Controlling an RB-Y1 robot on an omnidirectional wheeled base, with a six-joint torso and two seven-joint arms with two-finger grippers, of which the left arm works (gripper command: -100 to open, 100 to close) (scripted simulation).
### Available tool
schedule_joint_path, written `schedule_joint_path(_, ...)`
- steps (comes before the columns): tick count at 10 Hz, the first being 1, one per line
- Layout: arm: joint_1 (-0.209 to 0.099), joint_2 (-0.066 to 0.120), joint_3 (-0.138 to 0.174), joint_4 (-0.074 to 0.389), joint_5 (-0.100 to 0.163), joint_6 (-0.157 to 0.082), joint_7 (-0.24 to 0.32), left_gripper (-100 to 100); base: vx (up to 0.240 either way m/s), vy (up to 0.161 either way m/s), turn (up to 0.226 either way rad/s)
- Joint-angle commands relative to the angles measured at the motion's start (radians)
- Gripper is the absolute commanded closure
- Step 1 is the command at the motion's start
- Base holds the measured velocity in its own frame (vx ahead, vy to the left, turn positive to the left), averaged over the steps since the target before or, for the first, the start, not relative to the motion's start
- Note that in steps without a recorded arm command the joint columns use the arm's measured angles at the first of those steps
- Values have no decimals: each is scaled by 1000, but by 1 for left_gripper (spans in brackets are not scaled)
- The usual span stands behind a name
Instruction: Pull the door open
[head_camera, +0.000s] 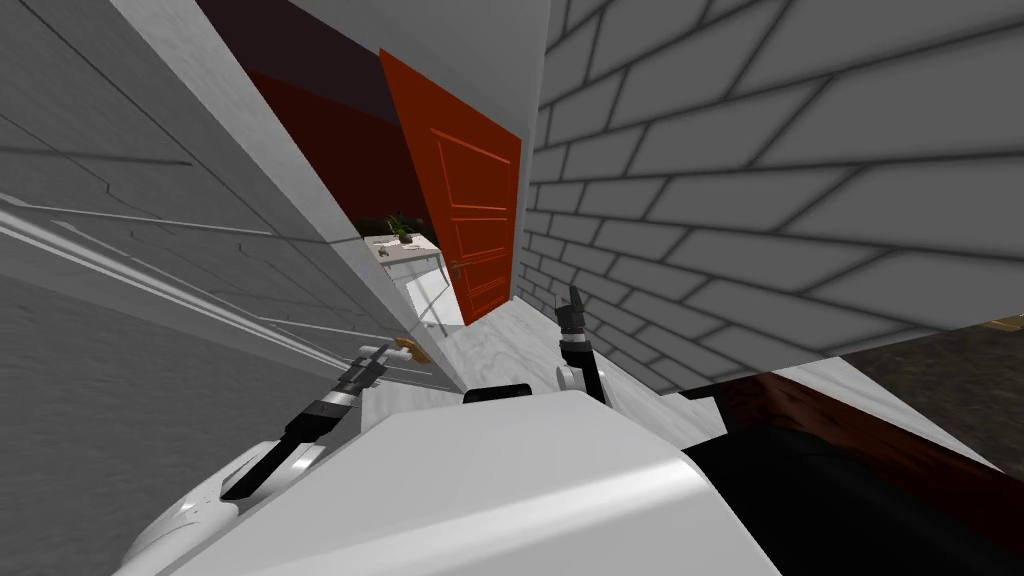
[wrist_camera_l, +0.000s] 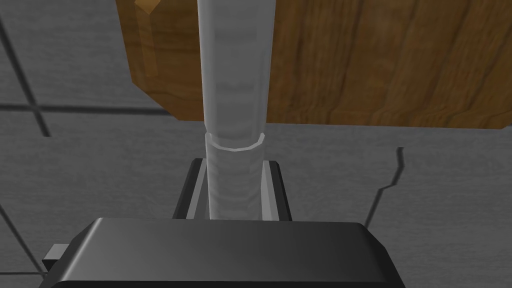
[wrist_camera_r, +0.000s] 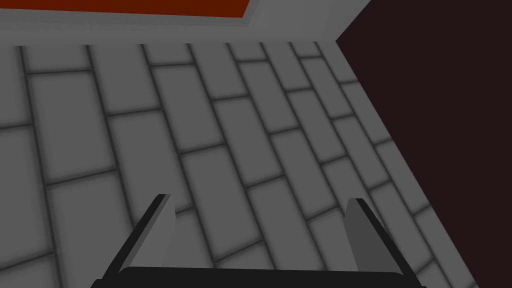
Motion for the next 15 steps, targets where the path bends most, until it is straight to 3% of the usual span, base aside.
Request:
schedule_joint_path(1,23,7,-7,20,-12,-50,3,100,44,4,26)
schedule_joint_path(4,37,13,-10,37,-19,-111,6,100,19,9,9)
schedule_joint_path(7,68,26,-16,73,-33,-190,13,100,11,13,30)
schedule_joint_path(9,68,26,-16,73,-33,-218,13,100,5,14,12)
schedule_joint_path(11,83,33,-19,92,-41,-270,17,100,11,16,16)
schedule_joint_path(12,83,33,-19,92,-41,-274,17,100,5,9,14)
schedule_joint_path(13,99,39,-22,111,-49,-312,20,100,13,12,3)
schedule_joint_path(14,99,39,-22,111,-49,-328,20,100,12,16,26)
schedule_joint_path(15,114,45,-25,130,-56,-371,23,100,10,20,17)
